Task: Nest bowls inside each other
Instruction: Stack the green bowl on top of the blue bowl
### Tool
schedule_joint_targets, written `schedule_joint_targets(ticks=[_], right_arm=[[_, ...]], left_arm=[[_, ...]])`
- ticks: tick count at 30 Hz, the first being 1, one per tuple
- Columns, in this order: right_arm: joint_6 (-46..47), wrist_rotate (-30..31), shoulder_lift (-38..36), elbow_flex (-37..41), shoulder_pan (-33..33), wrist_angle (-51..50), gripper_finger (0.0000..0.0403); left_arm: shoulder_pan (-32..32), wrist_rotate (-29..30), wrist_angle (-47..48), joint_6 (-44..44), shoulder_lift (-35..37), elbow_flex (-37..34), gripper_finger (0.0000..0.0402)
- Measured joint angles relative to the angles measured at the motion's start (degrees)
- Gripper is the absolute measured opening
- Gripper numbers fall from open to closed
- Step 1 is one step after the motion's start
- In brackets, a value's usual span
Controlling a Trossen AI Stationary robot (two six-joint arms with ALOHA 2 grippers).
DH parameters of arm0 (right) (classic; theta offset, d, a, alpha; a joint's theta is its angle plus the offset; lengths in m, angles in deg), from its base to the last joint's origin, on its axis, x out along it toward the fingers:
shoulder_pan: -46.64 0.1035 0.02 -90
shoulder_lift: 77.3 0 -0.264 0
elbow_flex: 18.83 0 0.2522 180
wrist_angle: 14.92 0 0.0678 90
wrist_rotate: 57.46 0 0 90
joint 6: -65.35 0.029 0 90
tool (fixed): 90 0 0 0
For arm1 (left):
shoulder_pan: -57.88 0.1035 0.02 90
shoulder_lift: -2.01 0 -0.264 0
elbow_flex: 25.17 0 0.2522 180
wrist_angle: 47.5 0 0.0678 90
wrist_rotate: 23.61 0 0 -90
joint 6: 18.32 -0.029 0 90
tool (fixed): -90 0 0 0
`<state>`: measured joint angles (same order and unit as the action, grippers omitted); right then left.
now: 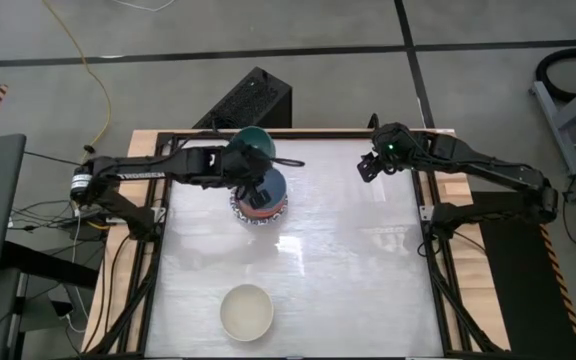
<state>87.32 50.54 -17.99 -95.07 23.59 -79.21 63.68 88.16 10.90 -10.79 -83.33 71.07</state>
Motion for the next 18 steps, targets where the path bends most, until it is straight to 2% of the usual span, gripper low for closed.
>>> schedule_joint_targets(ticks=[4, 7, 10, 18], right_arm=[[0.0, 0.0, 0.0, 0.0, 0.02, 0.02, 0.0228], [0.02, 0.0, 0.0, 0.0, 0.02, 0.0, 0.0228], [0.02, -0.02, 0.0, 0.0, 0.02, 0.0, 0.0228], [0.02, -0.04, 0.0, 0.0, 0.02, -0.04, 0.0228]], left_arm=[[-3.54, -1.28, 1.11, -7.45, 0.09, 5.17, 0.0], [-4.83, -4.2, 3.09, -12.25, 0.17, 6.18, 0.0], [-4.88, -6.86, 5.91, -12.4, -0.39, 5.83, 0.0], [-4.75, -9.3, 8.09, -12.82, -4.6, 2.75, 0.0]])
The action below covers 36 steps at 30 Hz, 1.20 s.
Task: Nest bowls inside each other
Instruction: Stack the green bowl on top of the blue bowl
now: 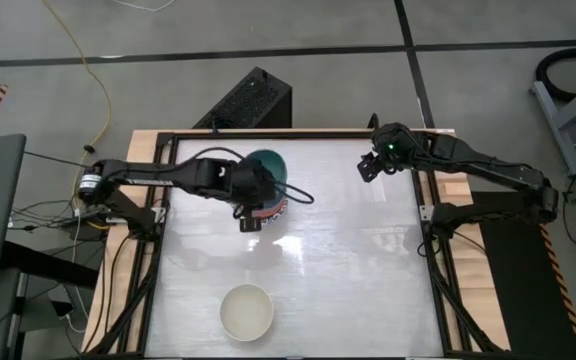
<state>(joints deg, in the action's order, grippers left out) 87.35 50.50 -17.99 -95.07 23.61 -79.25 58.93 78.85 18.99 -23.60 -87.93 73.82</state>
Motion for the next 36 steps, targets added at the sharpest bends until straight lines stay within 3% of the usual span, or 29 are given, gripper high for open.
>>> schedule_joint_targets(ticks=[24, 36], right_arm=[[-0.02, -0.04, 0.02, 0.0, 0.0, -0.05, 0.0228], [-0.02, -0.11, 0.02, -0.02, 0.0, -0.42, 0.0228]], left_arm=[[0.34, -4.73, 1.59, -2.07, -4.66, 0.02, 0.0], [0.55, -4.02, 3.05, -2.6, -7.35, -0.04, 0.0]])
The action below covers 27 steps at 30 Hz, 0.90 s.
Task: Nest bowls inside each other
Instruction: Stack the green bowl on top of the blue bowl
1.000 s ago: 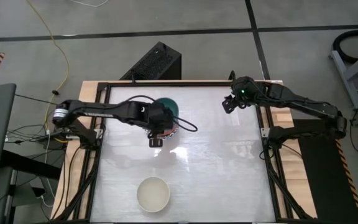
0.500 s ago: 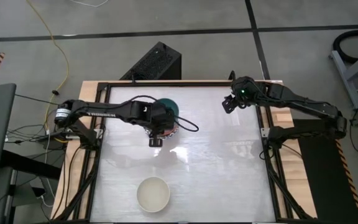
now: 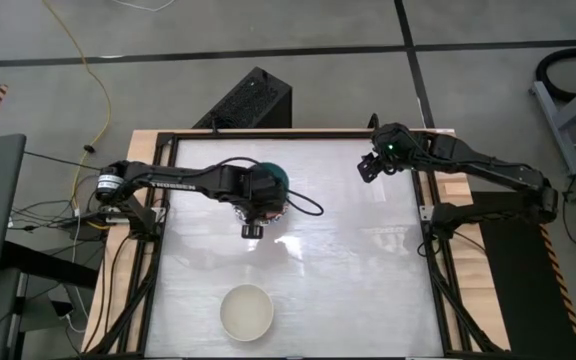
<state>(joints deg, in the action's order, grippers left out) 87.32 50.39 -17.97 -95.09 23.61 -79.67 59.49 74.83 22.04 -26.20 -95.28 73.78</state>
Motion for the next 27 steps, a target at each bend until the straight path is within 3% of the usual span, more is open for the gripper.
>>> schedule_joint_targets(ticks=[11, 22, 27], right_arm=[[0.45, -0.01, 0.0, 0.0, 0.01, 0.02, 0.0228], [0.48, -0.02, 0.0, 0.0, 0.02, 0.02, 0.0228], [0.48, -0.02, 0.0, 0.0, 0.02, 0.02, 0.0228]], left_arm=[[0.0, -0.22, 3.44, 0.24, 0.13, 0.42, 0.0014], [-0.13, -0.63, 4.33, 0.44, 0.17, 0.42, 0.0141], [-0.13, -0.47, 4.37, 2.5, 0.18, 0.42, 0.0172]])
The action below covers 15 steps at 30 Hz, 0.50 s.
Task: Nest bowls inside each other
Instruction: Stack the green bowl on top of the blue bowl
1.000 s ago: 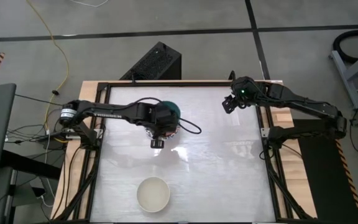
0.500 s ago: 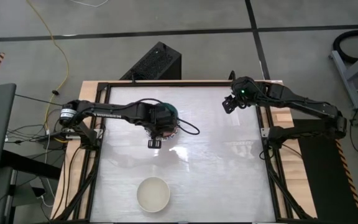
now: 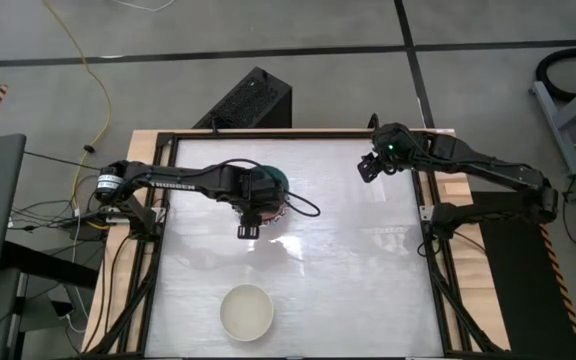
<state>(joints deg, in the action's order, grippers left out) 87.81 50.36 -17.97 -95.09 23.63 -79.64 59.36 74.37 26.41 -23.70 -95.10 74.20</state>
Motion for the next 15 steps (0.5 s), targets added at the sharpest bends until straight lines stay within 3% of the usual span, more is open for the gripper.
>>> schedule_joint_targets(ticks=[7, 15], right_arm=[[0.0, 0.0, 0.0, 0.0, -0.01, 0.0, 0.0228], [0.0, -0.02, 0.0, 0.0, 0.0, 0.0, 0.0228]], left_arm=[[0.0, 0.34, 1.46, 0.14, 0.03, 2.7, 0.0174], [0.0, 0.5, 6.71, 0.47, 0.12, 12.59, 0.0173]])
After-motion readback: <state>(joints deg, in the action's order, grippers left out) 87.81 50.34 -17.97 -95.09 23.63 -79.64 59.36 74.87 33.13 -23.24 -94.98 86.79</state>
